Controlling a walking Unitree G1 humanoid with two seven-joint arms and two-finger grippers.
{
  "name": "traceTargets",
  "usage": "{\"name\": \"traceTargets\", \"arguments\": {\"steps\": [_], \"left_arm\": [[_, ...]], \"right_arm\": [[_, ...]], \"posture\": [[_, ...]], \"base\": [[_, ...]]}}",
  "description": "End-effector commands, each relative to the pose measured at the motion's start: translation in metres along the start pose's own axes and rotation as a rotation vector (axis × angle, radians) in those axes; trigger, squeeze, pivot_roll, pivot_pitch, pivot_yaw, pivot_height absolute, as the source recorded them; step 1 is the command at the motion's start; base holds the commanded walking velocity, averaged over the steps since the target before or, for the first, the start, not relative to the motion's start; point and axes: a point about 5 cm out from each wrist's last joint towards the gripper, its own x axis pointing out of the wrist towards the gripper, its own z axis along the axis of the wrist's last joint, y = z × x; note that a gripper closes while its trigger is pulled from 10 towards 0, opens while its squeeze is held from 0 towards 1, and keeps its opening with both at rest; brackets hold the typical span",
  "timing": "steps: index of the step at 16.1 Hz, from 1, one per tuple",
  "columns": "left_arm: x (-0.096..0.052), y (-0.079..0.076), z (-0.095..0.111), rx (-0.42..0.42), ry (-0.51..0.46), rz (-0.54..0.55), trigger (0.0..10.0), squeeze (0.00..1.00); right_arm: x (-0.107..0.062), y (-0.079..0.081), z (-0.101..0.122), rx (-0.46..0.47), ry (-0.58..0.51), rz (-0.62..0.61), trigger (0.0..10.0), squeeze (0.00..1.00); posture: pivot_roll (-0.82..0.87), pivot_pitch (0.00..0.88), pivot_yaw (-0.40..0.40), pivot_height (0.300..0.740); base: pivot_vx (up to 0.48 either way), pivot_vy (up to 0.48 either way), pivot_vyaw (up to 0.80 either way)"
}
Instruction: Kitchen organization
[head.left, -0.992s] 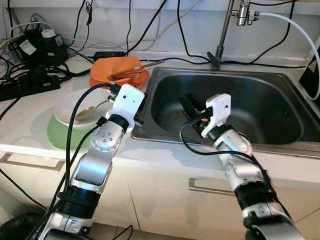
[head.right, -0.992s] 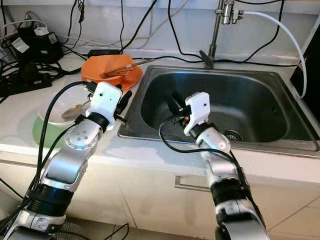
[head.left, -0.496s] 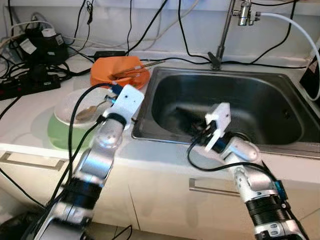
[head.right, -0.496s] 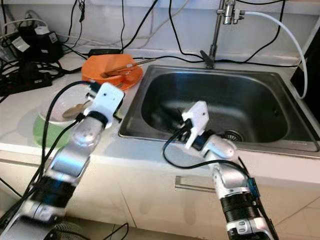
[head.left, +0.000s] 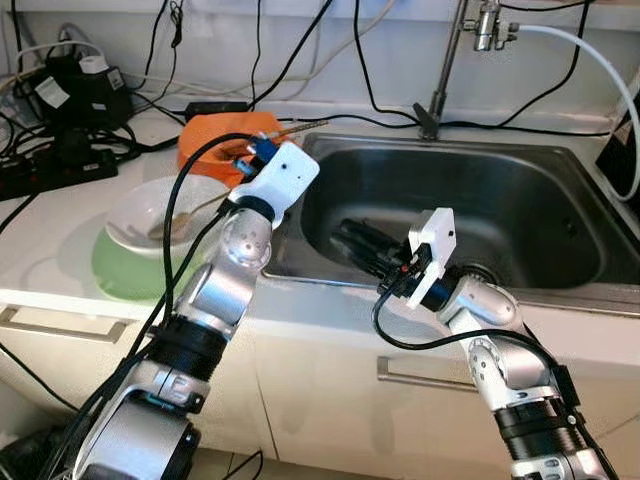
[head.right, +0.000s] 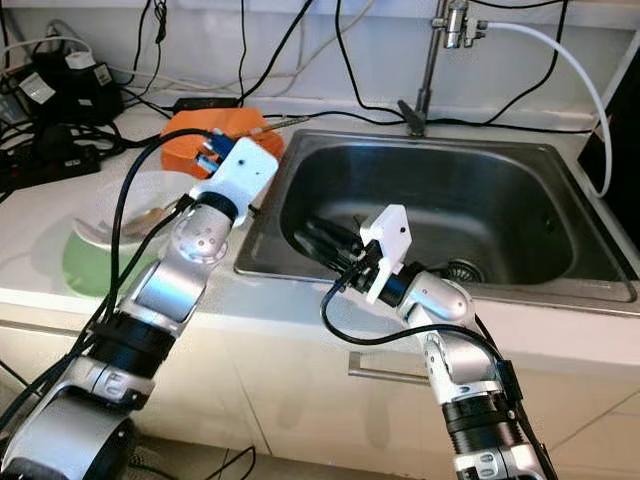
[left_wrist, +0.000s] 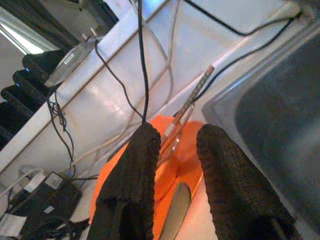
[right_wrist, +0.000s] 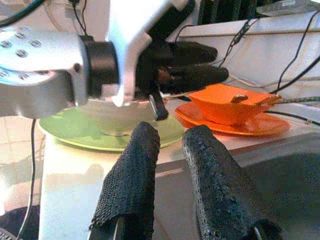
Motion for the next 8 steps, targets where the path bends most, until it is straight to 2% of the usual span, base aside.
{"name": "traceTargets", "arguments": {"steps": [1, 8], "left_arm": [[0.003, 0.003, -0.002, 0.049, 0.022, 0.02, 10.0, 0.0], [0.005, 0.003, -0.022, 0.071, 0.132, 0.016, 10.0, 0.0]], "right_arm": [[0.0, 0.003, 0.003, 0.0, -0.005, 0.028, 10.0, 0.0], [0.0, 0.006, 0.001, 0.005, 0.008, 0.046, 10.0, 0.0]], "posture": [[0.07, 0.012, 0.028, 0.74], [0.06, 0.0, 0.027, 0.74]], "base": [[0.0, 0.0, 0.0], [0.0, 0.0, 0.0]]}}
